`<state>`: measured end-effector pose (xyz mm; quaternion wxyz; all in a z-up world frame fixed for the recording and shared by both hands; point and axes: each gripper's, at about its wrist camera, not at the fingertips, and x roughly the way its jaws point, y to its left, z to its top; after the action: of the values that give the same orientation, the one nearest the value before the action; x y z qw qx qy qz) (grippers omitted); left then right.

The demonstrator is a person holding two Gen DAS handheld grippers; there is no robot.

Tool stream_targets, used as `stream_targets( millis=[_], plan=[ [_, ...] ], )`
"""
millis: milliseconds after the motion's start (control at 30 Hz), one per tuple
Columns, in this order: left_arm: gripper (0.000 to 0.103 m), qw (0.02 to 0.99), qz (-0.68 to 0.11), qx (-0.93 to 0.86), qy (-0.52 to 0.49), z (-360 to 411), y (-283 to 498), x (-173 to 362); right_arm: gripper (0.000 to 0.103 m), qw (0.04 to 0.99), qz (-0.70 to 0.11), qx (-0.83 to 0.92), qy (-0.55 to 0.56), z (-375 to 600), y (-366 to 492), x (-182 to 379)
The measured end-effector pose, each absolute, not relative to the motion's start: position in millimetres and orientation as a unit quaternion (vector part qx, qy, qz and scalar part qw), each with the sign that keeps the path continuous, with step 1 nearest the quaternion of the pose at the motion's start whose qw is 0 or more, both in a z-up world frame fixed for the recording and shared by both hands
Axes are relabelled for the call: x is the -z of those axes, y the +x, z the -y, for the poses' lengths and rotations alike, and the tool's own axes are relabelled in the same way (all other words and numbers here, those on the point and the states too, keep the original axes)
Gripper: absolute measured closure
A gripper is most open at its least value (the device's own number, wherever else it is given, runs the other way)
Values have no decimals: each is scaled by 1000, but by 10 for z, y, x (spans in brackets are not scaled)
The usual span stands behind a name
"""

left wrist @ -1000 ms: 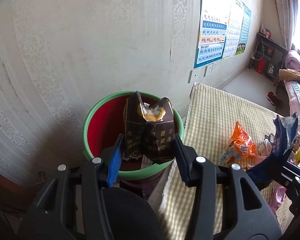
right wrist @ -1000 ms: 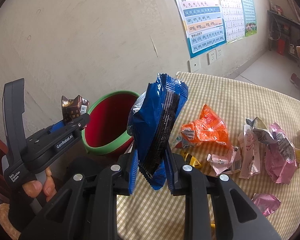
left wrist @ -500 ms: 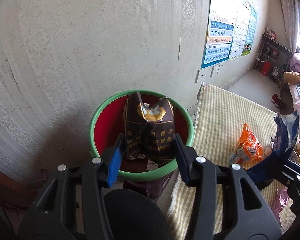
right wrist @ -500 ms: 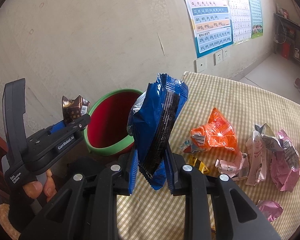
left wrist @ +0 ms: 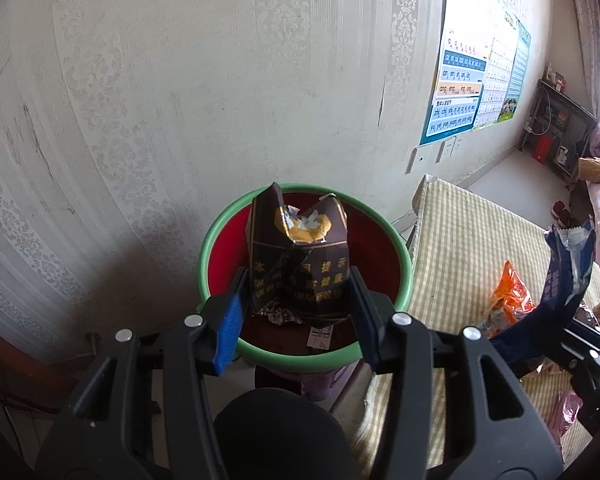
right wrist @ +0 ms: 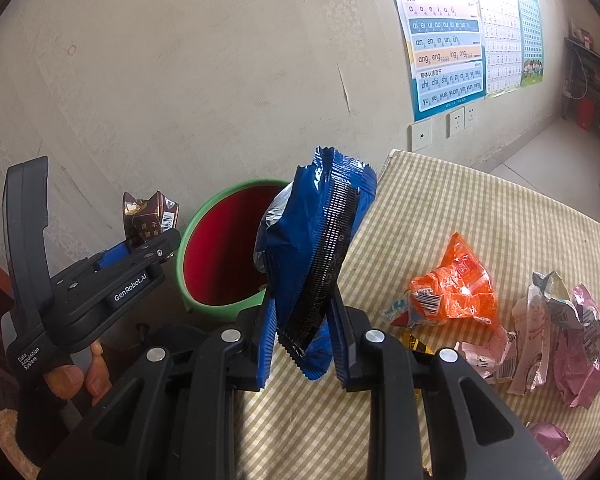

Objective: Collect trash
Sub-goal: 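Carry the brown wrapper and blue bag over the bin and release both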

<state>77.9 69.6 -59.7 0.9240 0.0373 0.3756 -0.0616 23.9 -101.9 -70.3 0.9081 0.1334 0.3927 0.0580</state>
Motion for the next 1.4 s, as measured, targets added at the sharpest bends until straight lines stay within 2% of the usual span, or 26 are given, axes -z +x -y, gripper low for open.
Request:
stream_targets(
  millis=[367, 1033, 1133, 1167, 1200, 1233, 1400],
  plan=[
    [56, 921, -385, 54, 35, -813, 933, 662, 79, 904, -405, -73, 120, 854, 445, 764],
    [56, 899, -435, 39, 21, -1017, 1776, 1042, 78, 899, -418, -93, 94, 543, 1429, 888],
    [56, 895, -443, 37, 17, -1029, 1814, 1099, 76, 898, -419, -97, 92, 532, 1492, 915],
    [56, 894, -447, 36, 16, -1023, 1826, 1120, 72, 897, -419, -103, 92, 527, 1507, 921],
    [49, 892, -451, 35, 16, -1021, 1840, 1141, 64, 897, -421, -105, 91, 518, 1525, 927],
    [38, 892, -451, 32, 13, -1030, 1839, 1149, 59, 898, -418, -102, 88, 508, 1516, 926],
    [32, 895, -444, 30, 11, -1068, 1793, 1117, 53, 904, -408, -97, 82, 506, 1449, 881]
  ],
)
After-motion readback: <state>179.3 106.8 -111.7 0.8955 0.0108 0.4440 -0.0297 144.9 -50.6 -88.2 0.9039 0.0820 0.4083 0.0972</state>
